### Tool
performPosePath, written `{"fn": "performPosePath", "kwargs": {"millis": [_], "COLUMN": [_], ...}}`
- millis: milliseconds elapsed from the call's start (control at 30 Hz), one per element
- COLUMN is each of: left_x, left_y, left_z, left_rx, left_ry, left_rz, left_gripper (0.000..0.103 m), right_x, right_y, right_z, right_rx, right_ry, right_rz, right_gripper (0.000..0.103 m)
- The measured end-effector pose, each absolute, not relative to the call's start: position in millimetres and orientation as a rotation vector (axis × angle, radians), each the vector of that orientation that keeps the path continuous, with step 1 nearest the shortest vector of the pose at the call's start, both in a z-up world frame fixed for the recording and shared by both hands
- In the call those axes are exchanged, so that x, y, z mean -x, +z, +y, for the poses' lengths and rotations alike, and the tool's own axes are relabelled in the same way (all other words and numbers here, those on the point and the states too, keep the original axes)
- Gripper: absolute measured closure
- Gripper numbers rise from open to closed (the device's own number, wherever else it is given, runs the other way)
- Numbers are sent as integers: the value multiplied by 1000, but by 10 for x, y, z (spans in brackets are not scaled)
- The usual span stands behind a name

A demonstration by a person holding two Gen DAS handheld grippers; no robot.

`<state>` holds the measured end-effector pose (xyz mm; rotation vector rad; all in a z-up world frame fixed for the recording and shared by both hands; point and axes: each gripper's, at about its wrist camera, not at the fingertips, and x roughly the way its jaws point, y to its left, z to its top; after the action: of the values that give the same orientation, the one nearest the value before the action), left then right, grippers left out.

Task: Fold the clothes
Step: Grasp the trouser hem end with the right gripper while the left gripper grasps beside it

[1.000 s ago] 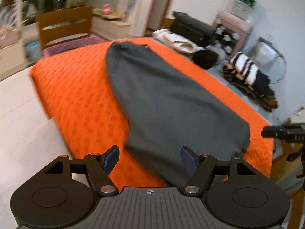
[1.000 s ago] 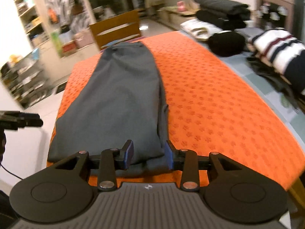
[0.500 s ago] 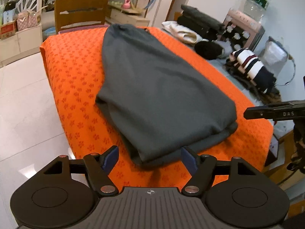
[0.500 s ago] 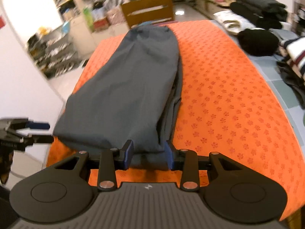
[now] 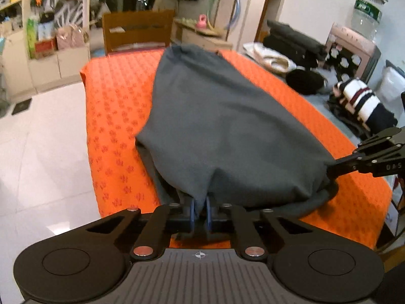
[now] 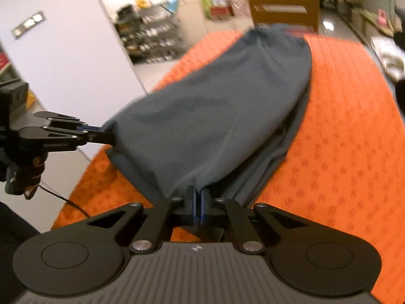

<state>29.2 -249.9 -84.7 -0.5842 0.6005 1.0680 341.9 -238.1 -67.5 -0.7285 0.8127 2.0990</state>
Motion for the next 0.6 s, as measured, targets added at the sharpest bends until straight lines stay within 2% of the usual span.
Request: {"fn": "performPosePath", "kwargs": {"millis": [100, 200, 333, 367, 500, 600], "left_x": [-258, -316, -350, -350, -186, -91], "left_y": [-745, -862, -1022, -1055, -798, -566], "left_z": [-2535, -2538, -2562, -2571, -2715, -2781], "left_rx": [588, 600, 620, 627, 640, 623], "left_ry": [1082, 1086, 1110, 1118, 1130, 1154], "left_rz": [585, 641, 714, 729, 668, 602], "left_gripper": [92, 91, 80, 80, 73, 73], "right_x": [-3568, -3580, -3538, -3544, -3589, -3598], "right_y": [-555, -692, -865, -860, -603, -400], "right_z": [-2451, -2493, -2525, -2529, -2503, -2391], "right_rx": [650, 674, 750, 762, 816, 793], "right_ry": [2129, 2146, 2153, 2154, 2160, 2168], "right_rz": [817, 832, 827, 822, 771, 710], "right_gripper": [99, 99, 97, 96, 91, 85]}}
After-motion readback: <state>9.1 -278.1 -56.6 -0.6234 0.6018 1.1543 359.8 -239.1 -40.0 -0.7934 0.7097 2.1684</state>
